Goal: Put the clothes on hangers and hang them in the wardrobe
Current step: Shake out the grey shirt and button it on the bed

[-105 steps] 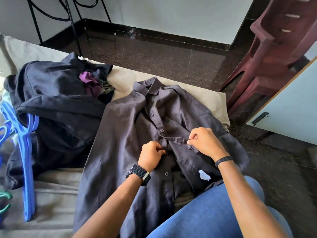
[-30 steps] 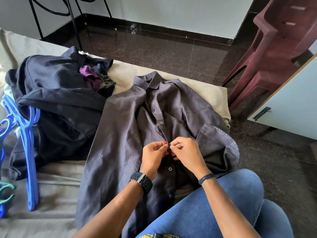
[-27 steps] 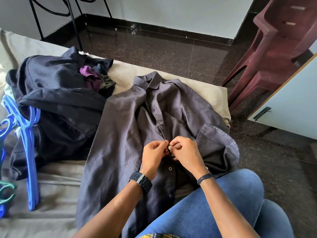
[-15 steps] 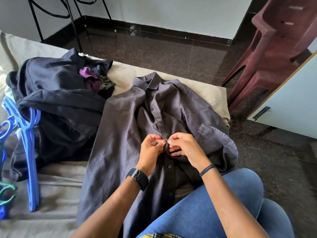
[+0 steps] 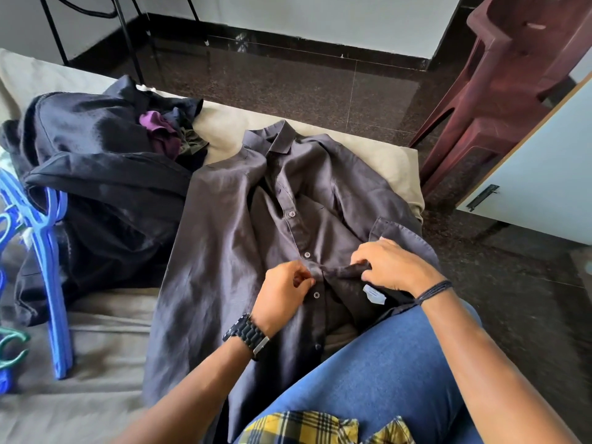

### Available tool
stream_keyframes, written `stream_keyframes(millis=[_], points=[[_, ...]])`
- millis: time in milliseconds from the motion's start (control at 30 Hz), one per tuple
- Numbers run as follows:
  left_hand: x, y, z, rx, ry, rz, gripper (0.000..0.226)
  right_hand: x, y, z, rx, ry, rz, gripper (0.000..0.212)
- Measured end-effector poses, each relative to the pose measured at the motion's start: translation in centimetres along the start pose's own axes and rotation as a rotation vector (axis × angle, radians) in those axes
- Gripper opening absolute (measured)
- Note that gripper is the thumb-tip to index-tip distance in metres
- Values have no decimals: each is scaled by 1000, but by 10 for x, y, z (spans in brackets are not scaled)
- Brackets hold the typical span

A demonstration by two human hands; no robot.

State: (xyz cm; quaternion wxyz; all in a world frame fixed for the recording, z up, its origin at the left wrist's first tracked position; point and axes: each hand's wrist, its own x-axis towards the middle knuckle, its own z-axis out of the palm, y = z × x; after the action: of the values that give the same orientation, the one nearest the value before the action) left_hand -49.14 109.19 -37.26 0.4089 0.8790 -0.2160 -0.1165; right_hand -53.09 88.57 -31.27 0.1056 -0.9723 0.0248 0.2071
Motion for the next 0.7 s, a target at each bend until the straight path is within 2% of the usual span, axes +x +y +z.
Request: stream_keyframes(millis=[100, 200, 300, 500, 700], points=[[-9, -4, 6, 66, -109, -38, 15, -3, 4, -2, 29, 149, -38, 7], [-13, -1, 6, 46, -178, -49, 16, -8, 2, -6, -16, 291, -94, 19], [-13, 2, 6, 101, -213, -46, 16, -14, -3, -4, -29, 389, -112, 15], [-17, 3, 14, 111, -147, -51, 12, -28, -10, 8, 300, 292, -104, 15], [-23, 1, 24, 6, -72, -122, 12, -35, -17, 35, 448, 335, -46, 8]])
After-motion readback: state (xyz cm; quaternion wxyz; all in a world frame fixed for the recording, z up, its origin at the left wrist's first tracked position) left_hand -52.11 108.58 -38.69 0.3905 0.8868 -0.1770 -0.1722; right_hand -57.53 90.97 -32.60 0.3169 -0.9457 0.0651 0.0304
